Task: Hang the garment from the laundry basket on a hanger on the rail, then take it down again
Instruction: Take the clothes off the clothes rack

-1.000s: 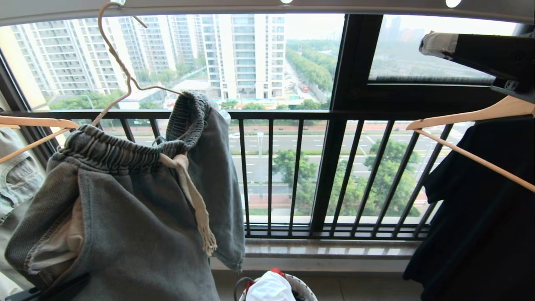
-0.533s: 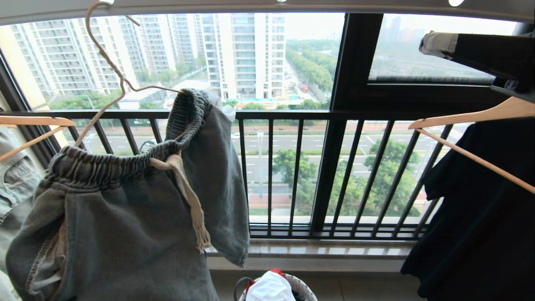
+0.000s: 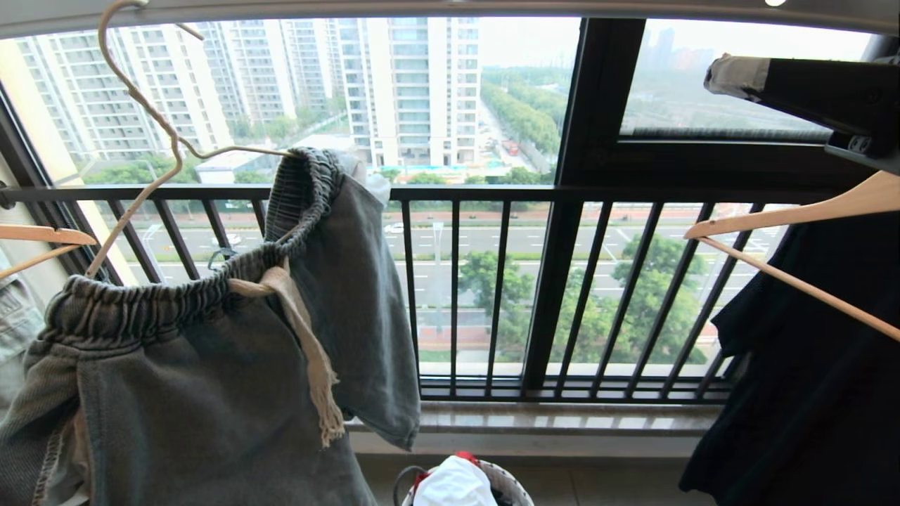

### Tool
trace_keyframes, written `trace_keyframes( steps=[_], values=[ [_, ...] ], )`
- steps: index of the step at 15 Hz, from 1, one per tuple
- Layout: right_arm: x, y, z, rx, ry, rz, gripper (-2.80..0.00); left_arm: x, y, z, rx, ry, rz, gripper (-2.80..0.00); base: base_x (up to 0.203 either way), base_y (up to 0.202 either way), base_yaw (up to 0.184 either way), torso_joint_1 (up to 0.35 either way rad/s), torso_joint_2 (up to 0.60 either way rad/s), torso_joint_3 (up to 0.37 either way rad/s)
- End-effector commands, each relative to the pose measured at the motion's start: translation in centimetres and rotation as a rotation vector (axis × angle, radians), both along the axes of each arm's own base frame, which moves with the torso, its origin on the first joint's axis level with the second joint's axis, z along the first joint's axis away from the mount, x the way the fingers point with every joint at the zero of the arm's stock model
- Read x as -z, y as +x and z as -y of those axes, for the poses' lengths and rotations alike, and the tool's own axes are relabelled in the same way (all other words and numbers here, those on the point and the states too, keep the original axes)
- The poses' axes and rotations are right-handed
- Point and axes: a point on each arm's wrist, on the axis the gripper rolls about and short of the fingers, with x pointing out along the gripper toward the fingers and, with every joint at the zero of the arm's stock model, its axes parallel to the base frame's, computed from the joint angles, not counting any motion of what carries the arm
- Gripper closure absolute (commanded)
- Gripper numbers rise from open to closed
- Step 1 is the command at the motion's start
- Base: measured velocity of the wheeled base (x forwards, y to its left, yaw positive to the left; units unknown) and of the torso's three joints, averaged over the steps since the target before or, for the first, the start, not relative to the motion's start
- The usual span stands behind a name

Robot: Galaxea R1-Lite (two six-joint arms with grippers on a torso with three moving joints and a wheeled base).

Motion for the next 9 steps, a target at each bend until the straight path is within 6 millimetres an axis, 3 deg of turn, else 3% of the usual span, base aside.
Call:
trace_keyframes(
  steps=[1, 9],
  values=[
    [-0.04, -0.03, 0.00, -0.004, 0.001, 0.003, 0.00, 0.37, -0.13, -0.07, -0.001, 0.017, -0.033, 0.00, 0.000, 0.000, 0.000, 0.000, 0.00, 0.000],
    [-0.03, -0.03, -0.01, -0.004, 0.001, 0.002, 0.00, 0.89, -0.33, -0.18, -0.001, 0.031, -0.062, 0.00, 0.000, 0.000, 0.000, 0.000, 0.00, 0.000]
  ],
)
